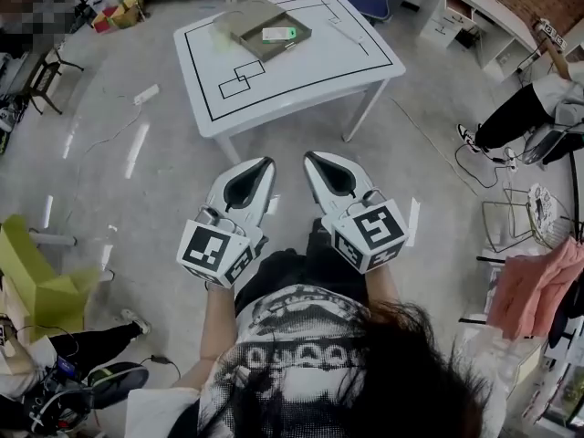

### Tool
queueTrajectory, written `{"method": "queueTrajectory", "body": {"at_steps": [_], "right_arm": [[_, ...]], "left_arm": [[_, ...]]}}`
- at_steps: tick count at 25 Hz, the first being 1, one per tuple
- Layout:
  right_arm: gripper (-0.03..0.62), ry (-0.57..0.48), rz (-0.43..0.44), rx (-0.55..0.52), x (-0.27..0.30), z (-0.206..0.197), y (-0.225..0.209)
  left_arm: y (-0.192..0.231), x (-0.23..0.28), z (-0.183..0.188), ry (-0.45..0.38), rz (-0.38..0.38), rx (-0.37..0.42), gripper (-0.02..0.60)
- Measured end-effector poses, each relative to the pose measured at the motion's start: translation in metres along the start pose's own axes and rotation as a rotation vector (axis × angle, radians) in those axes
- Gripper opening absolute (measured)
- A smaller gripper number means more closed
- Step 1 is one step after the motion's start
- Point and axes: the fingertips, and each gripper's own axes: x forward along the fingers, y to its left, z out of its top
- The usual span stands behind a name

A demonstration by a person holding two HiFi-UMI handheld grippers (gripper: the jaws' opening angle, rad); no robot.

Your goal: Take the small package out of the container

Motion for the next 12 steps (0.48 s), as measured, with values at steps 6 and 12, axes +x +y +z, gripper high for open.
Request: {"method": "queueTrajectory", "body": {"at_steps": [6, 12], "right_arm": [[0.003, 0.014, -0.002, 0.011, 0.011, -0.004, -0.009], [0.003, 0.017, 0.008, 0.02, 0.027, -0.006, -0.031]], "left_arm": [[0.011, 0.01, -0.005, 0.008, 0.002, -0.013, 0.0], [0.025, 0.031, -0.01, 0.019, 0.017, -0.017, 0.0]]}}
